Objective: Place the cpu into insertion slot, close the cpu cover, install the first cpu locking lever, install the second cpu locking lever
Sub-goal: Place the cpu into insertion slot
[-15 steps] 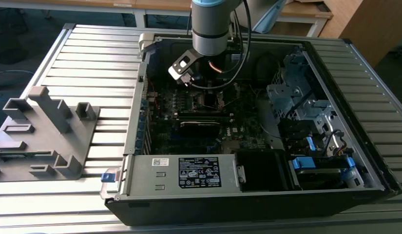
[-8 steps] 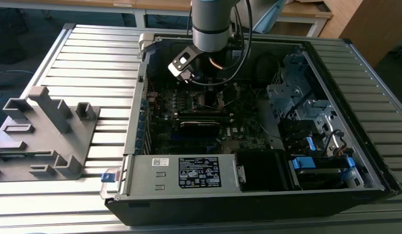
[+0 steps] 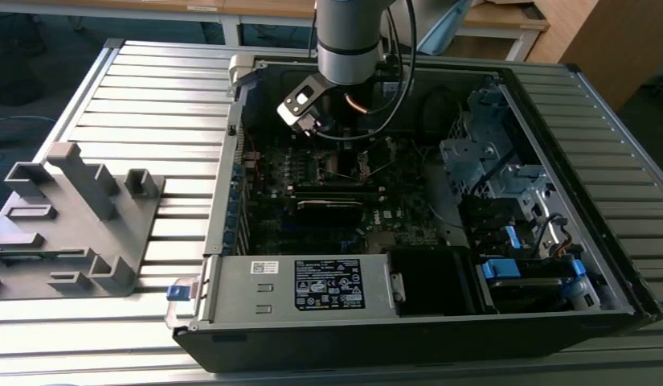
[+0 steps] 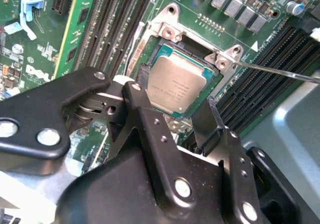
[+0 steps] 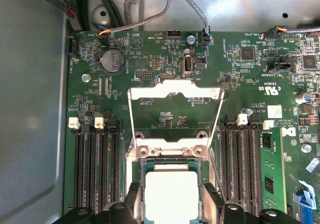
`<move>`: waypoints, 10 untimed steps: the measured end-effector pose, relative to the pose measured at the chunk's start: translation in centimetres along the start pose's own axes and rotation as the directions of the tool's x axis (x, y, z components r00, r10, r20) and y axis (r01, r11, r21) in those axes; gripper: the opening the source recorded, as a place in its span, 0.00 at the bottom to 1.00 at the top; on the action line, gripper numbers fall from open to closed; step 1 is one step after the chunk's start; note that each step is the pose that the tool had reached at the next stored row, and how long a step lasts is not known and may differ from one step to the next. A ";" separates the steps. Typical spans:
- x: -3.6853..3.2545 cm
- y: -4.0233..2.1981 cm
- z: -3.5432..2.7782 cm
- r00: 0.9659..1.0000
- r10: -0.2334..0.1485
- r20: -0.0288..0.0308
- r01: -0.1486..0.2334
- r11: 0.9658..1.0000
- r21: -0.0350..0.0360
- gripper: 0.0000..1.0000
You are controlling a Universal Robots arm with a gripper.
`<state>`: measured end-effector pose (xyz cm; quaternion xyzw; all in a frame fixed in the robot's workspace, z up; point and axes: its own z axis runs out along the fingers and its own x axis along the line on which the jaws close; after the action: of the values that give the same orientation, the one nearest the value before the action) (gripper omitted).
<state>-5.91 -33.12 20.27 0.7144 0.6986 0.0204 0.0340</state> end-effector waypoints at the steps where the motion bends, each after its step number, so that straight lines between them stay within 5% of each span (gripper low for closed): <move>1: 0.00 0.00 0.00 1.000 0.000 0.000 0.000 1.000 0.000 0.60; 10: 0.00 0.00 -0.02 1.000 0.000 0.000 0.000 1.000 0.000 0.24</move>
<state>-5.91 -33.12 20.29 0.7144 0.6986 0.0204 0.0340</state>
